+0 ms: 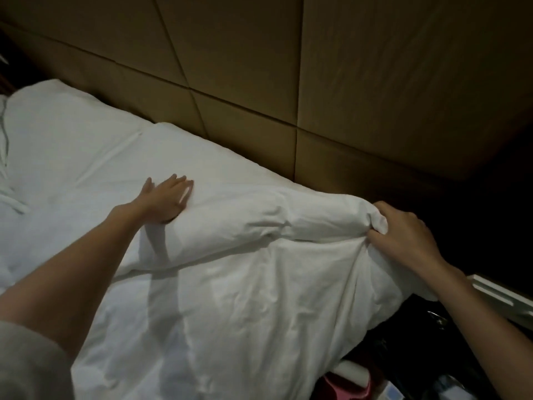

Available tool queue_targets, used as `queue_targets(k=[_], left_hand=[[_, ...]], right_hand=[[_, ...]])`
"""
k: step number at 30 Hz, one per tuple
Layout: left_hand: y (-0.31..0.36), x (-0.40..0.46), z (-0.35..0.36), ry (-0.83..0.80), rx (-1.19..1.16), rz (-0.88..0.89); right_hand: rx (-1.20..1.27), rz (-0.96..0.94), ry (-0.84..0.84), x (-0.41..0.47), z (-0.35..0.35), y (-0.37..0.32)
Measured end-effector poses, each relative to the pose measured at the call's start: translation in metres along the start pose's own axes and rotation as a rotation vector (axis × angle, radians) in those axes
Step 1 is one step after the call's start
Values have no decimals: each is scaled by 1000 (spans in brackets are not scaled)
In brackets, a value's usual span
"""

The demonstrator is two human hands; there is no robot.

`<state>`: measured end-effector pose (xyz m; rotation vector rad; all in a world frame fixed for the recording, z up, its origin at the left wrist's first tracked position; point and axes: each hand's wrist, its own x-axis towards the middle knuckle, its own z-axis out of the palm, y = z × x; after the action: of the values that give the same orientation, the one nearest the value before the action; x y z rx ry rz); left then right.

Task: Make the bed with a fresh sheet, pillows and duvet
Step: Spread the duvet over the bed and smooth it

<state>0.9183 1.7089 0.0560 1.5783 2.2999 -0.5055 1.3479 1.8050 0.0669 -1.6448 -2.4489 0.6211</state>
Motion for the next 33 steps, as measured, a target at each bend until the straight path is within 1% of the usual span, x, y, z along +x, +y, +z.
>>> queue_targets(k=[2,4,6,8,9,10,12,13,15,16,18,20,22,24,26,27,29,32,33], left_hand=[[0,0,1,-38,26,43],[-4,2,0,-70,-5,58],[-14,1,-3,-106,-14,-9],[-26,-9,0,-73,-19,-56],[-33,-15,2,9,-72,-54],[-40,-24,1,142,-161,-36],[-55,-36,-14,479,-320,20],[-60,-39,-29,621,-360,41],[-67,-49,-62,846,-348,101],[-69,-53,-76,934,-336,125],[-70,-59,-100,1057,-330,162],[-70,-58,-118,1149,-325,183],[-64,-46,-134,1204,-335,185],[-50,-25,-145,1225,-343,180],[-35,8,-141,1187,-349,154],[-28,26,-133,1142,-340,135],[-11,66,-111,970,-310,108],[22,104,-71,608,-245,43],[36,105,-60,557,-257,53]], right_hand=[[-23,24,-60,3,5,-5],[-13,54,-73,3,9,-13],[-5,85,-46,3,10,-19],[-4,104,-16,4,8,-27],[-5,114,-12,2,8,-32],[-10,125,-13,-1,7,-38],[-3,144,6,-9,7,-49],[3,157,15,-11,7,-55],[10,174,19,-14,7,-68],[13,169,36,-13,6,-73],[38,174,82,-11,3,-84],[59,201,109,-9,4,-92],[83,237,134,-7,7,-95],[125,273,151,-9,12,-94],[156,297,141,-11,18,-95],[168,300,132,-13,22,-95],[168,302,127,-18,29,-98],[83,312,118,-27,36,-99],[19,311,114,-29,34,-97]])
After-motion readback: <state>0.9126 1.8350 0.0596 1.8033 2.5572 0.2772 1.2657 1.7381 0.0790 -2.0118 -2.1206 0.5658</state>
